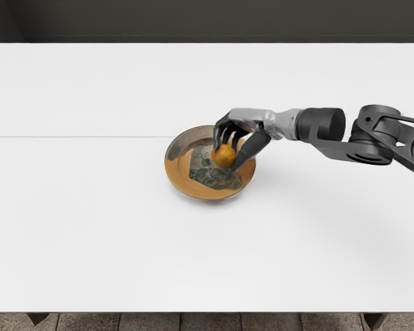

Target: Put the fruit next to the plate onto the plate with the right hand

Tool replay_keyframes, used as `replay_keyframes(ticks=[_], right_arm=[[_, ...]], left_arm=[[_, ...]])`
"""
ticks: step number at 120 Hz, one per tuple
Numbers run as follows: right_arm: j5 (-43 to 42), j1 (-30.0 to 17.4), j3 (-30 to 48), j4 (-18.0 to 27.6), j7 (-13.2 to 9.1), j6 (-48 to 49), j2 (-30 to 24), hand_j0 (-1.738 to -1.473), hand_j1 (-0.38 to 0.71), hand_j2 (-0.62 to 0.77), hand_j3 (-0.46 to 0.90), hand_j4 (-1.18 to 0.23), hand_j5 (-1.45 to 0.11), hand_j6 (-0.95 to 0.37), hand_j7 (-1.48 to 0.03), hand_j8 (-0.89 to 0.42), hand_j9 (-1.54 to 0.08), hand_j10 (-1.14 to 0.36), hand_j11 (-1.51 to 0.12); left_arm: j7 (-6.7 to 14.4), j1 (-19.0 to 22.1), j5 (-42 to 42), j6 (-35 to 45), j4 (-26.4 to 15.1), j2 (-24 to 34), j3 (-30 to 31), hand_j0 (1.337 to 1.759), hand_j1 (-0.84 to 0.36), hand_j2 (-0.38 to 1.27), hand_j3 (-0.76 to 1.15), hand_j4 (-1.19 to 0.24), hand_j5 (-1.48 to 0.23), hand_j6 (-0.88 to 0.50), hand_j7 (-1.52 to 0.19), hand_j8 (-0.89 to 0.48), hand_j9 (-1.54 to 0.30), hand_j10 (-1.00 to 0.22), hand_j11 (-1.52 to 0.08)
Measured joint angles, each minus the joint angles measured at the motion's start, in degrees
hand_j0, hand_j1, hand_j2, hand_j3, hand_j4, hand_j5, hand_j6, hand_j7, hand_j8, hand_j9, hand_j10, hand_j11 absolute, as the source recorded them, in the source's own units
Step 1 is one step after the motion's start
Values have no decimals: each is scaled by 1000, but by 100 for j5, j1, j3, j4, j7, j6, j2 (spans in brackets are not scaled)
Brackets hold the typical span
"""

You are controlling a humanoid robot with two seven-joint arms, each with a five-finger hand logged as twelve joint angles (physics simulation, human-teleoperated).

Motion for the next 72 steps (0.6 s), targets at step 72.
replay_keyframes(ticks=[72], right_arm=[[231,11,9,-96,-37,-25,155,-1658,182,-16,0,-499,-637,-418,-628,-430,-635,-471,-635]], left_arm=[[0,0,0,0,0,0,0,1658,325,4,0,-21,-27,-21,-27,-21,-26,-21,-26]])
